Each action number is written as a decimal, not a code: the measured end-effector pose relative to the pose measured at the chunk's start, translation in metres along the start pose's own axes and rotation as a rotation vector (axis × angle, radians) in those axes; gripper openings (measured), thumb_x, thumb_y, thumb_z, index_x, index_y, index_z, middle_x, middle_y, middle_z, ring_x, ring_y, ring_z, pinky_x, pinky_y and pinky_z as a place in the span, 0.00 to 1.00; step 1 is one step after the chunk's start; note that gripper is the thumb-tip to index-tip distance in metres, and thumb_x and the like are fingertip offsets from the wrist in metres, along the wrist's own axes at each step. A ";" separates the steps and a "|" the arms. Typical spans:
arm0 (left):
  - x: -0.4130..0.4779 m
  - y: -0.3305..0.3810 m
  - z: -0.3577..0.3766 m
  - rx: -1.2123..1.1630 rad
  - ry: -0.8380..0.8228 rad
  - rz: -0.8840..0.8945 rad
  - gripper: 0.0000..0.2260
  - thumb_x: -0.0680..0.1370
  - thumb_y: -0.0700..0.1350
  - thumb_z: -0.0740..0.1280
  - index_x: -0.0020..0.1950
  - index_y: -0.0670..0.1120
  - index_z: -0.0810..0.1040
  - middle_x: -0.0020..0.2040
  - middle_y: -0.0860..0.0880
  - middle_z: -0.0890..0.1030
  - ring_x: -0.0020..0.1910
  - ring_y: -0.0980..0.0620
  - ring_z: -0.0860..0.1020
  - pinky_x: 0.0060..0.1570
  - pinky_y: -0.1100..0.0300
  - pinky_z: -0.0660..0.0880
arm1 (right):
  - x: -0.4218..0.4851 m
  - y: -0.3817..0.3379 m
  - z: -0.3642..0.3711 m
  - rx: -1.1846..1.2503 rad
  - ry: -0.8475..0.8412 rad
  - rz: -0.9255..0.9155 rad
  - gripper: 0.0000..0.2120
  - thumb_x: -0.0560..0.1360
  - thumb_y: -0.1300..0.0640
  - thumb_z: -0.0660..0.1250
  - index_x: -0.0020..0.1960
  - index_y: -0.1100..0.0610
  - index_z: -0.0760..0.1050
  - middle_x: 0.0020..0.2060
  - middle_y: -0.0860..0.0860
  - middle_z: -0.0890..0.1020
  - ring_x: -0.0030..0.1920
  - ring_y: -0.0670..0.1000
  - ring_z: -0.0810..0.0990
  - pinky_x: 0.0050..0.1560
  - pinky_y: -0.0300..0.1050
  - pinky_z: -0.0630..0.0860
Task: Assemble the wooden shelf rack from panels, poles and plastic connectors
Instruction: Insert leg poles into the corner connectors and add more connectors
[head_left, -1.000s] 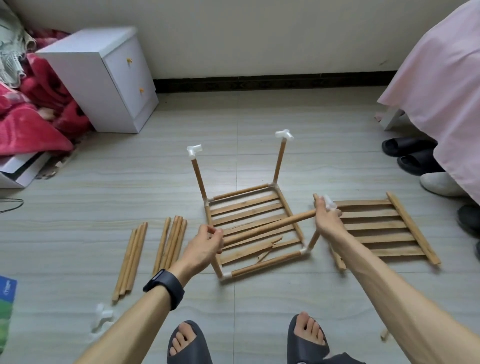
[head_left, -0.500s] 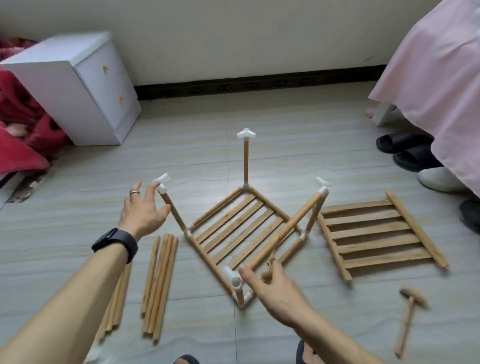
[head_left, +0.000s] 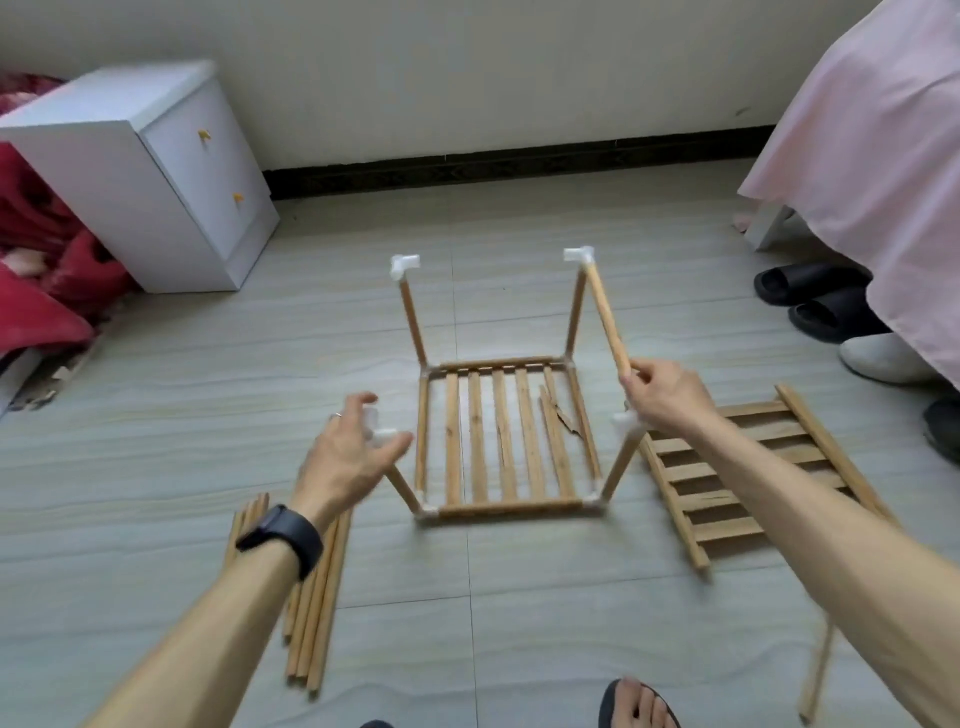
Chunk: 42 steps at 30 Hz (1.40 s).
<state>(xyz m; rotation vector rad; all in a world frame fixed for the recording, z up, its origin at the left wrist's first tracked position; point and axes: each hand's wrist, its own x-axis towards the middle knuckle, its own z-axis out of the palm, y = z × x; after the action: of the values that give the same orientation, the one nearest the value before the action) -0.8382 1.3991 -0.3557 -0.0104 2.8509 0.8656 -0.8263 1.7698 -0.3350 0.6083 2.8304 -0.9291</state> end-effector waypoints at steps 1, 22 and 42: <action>-0.014 0.009 0.006 0.005 -0.031 0.024 0.28 0.74 0.68 0.67 0.69 0.57 0.67 0.63 0.47 0.76 0.55 0.50 0.77 0.51 0.52 0.77 | 0.006 0.002 -0.004 0.098 0.058 0.023 0.15 0.84 0.46 0.59 0.62 0.53 0.79 0.54 0.55 0.84 0.54 0.55 0.83 0.49 0.51 0.81; 0.016 -0.032 -0.038 0.209 0.020 -0.060 0.28 0.81 0.56 0.65 0.79 0.53 0.63 0.80 0.41 0.58 0.77 0.37 0.59 0.73 0.41 0.61 | -0.164 0.017 0.092 0.278 -0.063 -0.135 0.12 0.83 0.42 0.57 0.60 0.47 0.68 0.55 0.49 0.77 0.51 0.49 0.78 0.50 0.48 0.76; -0.061 -0.024 0.038 -0.317 0.071 -0.075 0.13 0.82 0.58 0.49 0.47 0.56 0.69 0.46 0.46 0.78 0.46 0.43 0.82 0.46 0.40 0.80 | -0.079 0.035 0.063 0.443 0.155 0.189 0.23 0.81 0.39 0.57 0.40 0.55 0.76 0.42 0.48 0.84 0.41 0.52 0.82 0.39 0.47 0.72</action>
<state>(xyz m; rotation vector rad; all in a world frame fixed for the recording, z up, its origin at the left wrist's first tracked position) -0.7705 1.3971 -0.3903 -0.1879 2.7226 1.3137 -0.7417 1.7315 -0.3880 1.0133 2.6349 -1.5420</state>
